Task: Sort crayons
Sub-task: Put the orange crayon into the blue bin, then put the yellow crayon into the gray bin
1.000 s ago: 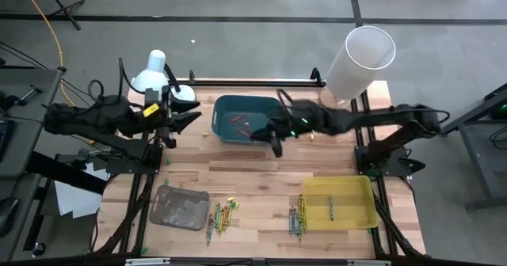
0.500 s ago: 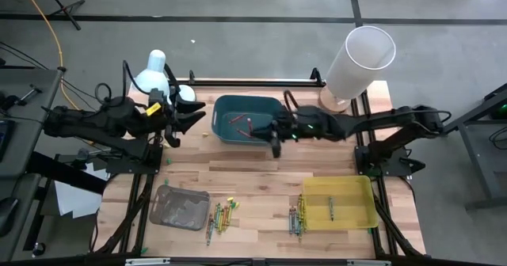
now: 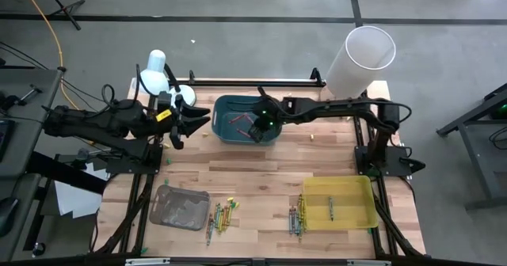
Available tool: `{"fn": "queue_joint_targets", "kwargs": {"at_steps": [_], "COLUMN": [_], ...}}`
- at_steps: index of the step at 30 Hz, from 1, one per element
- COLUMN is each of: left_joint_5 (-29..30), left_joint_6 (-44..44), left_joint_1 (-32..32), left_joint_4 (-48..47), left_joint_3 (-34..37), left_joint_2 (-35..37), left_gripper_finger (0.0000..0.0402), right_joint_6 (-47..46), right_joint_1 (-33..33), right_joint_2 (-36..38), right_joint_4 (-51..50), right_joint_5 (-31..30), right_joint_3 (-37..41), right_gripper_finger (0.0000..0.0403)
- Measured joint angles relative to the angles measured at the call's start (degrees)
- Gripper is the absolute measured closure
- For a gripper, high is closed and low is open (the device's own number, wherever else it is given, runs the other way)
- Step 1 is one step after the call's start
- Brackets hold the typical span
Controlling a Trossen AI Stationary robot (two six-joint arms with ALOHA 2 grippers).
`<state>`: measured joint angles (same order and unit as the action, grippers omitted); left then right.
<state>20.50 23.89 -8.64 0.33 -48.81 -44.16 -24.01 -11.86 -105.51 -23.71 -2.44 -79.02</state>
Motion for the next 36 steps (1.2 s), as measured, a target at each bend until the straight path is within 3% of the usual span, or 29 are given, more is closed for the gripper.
{"fn": "queue_joint_targets", "kwargs": {"at_steps": [9,13,18,24,28,36], "left_joint_5": [0.0,0.0,-3.2,-10.1,-12.0,-13.3], "left_joint_6": [0.0,2.3,7.2,23.2,34.8,63.7], "left_joint_1": [0.0,0.0,0.0,-2.4,-7.3,-16.1], "left_joint_4": [-2.6,-3.7,-19.3,-42.9,-50.1,-50.6], "left_joint_3": [0.0,-1.0,-9.9,-25.0,-32.4,-44.6], "left_joint_2": [-0.4,-2.9,-13.8,-31.8,-42.6,-62.3], "left_gripper_finger": [0.0249,0.0249,0.0251,0.0263,0.0273,0.0282], "right_joint_6": [-3.0,0.8,2.1,0.6,-1.6,0.6], "right_joint_1": [-2.1,-2.1,0.1,4.9,6.7,6.8], "right_joint_2": [1.6,8.6,20.1,31.2,35.8,40.3], "right_joint_4": [-0.4,-1.4,-9.6,-24.8,-35.6,-46.9], "right_joint_5": [2.0,2.0,-3.4,-16.4,-23.2,-21.2], "right_joint_3": [0.0,0.0,0.0,0.0,0.0,0.0], "right_gripper_finger": [0.0263,0.0245,0.0243,0.0243,0.0243,0.0243]}}
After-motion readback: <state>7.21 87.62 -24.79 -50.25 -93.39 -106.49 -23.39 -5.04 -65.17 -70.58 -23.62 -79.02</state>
